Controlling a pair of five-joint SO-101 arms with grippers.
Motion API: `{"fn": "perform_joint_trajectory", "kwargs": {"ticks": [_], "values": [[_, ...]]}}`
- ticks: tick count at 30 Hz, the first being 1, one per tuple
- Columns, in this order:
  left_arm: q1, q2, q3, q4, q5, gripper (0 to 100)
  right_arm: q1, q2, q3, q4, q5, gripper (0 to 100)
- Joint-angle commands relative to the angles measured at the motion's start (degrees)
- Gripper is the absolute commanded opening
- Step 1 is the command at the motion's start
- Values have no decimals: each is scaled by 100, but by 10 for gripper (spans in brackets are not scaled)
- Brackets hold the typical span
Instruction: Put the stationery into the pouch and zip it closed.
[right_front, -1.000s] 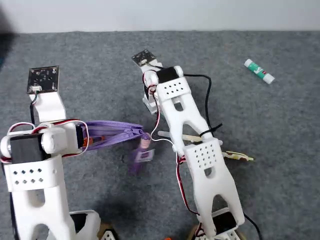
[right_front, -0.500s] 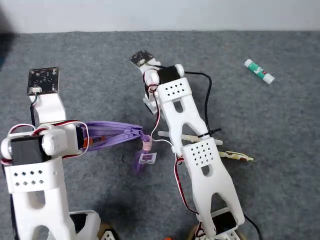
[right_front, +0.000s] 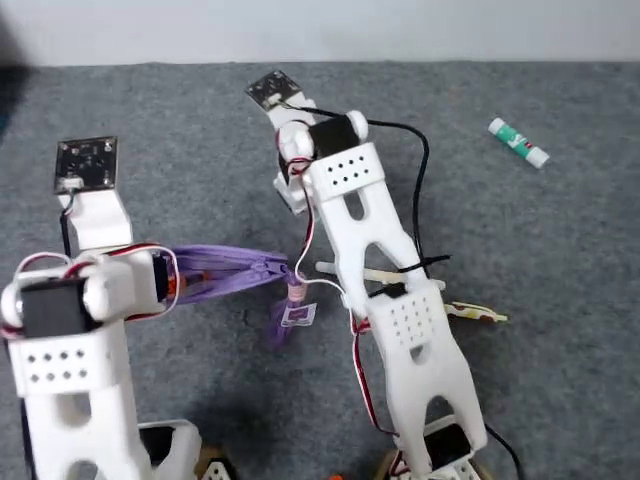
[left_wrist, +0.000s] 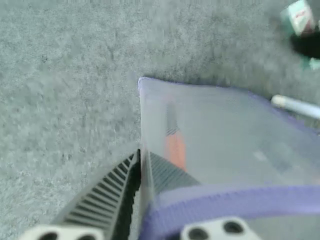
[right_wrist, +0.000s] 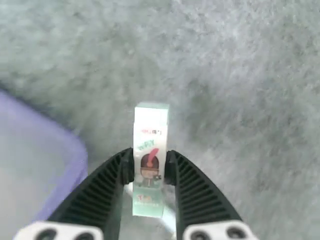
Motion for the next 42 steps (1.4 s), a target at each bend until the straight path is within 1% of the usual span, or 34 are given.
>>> {"fn": "perform_joint_trajectory", "kwargs": {"ticks": [1, 7, 11, 14, 18, 22, 25, 31, 36, 39, 42], "values": [[-9, -536, -163, -229, 149, 13, -163, -1701, 1512, 251, -527, 8], [0, -703, -163, -229, 158, 13, -198, -3556, 3560, 242, -1134, 8], [18, -695, -163, -237, 158, 13, -233, -4708, 4325, 233, -1310, 8], [18, -695, -171, -237, 158, 13, -444, -5587, 4633, 233, -1345, 8], [18, -686, -180, -237, 158, 13, -1130, -6607, 4730, 233, -1451, 8], [18, -686, -180, -308, 158, 13, -1789, -7327, 4730, 224, -2004, 8], [18, -686, -171, -308, 158, 13, -2211, -7723, 4730, 127, -2233, 8], [18, -677, -171, -281, 167, 13, -2624, -8391, 4712, -892, -2207, 8], [0, -255, -295, -237, 167, 13, -2765, -8347, 4756, -1877, -2233, 8], [9, 70, -690, -176, 167, 13, -2747, -8189, 5064, -2554, -2242, 8], [0, 360, -1095, -105, 176, 13, -2747, -8242, 5714, -3398, -2242, 8]]}}
